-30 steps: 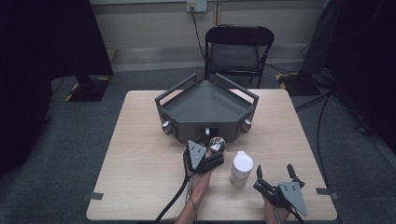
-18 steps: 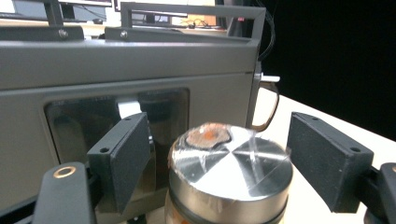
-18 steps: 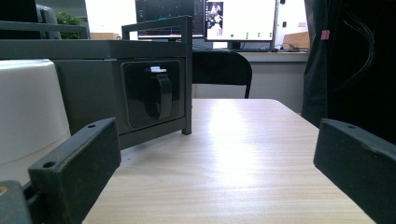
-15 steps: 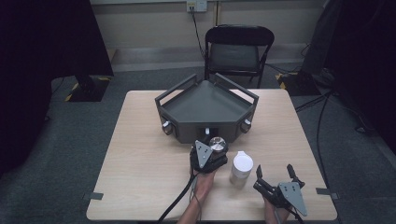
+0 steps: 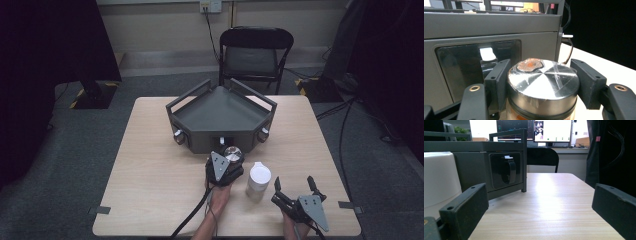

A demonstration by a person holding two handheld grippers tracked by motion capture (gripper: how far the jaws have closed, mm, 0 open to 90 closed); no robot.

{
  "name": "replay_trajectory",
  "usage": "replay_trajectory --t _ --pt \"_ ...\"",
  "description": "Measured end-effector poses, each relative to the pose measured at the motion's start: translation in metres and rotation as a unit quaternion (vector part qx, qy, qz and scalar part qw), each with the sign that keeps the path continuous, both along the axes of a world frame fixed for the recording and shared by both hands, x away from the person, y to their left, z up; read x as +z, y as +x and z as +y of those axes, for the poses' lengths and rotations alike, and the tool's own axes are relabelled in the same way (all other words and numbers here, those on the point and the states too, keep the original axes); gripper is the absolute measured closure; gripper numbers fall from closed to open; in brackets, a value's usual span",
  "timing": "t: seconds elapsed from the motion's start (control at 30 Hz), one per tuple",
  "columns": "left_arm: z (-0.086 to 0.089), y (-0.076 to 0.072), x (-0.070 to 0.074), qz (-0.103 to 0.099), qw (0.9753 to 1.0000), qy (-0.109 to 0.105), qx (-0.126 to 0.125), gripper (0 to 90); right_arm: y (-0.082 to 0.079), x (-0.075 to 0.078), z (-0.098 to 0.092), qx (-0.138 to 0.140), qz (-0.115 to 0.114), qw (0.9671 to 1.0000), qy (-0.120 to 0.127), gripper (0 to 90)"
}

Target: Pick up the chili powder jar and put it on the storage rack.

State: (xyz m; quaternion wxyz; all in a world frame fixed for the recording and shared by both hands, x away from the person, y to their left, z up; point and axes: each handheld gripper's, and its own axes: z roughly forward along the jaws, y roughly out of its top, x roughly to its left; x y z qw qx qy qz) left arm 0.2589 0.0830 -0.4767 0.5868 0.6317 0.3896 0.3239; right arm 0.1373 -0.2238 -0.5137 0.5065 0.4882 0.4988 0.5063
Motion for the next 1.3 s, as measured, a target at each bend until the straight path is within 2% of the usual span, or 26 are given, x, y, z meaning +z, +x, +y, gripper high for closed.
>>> replay_trajectory --t 0.4,0.63,1.03,1.3 --pt "-0.001 -0.002 0.006 0.007 0.9999 0.007 0.005 35.3 0.0 0.0 0.0 -0.001 0.0 1.0 0.0 0.0" --pt "0.004 -0.004 0.012 -0.006 0.9999 0.009 0.002 35.3 0.0 0.0 0.0 -0.001 0.0 1.0 0.0 0.0" --pt "0.012 -0.005 0.018 -0.009 0.9998 0.012 -0.009 35.4 0.0 0.0 0.0 -0.002 0.0 1.0 0.0 0.0" --pt "0.019 -0.005 0.024 -0.012 0.9999 0.0 -0.012 35.4 0.0 0.0 0.0 -0.002 0.0 1.0 0.0 0.0"
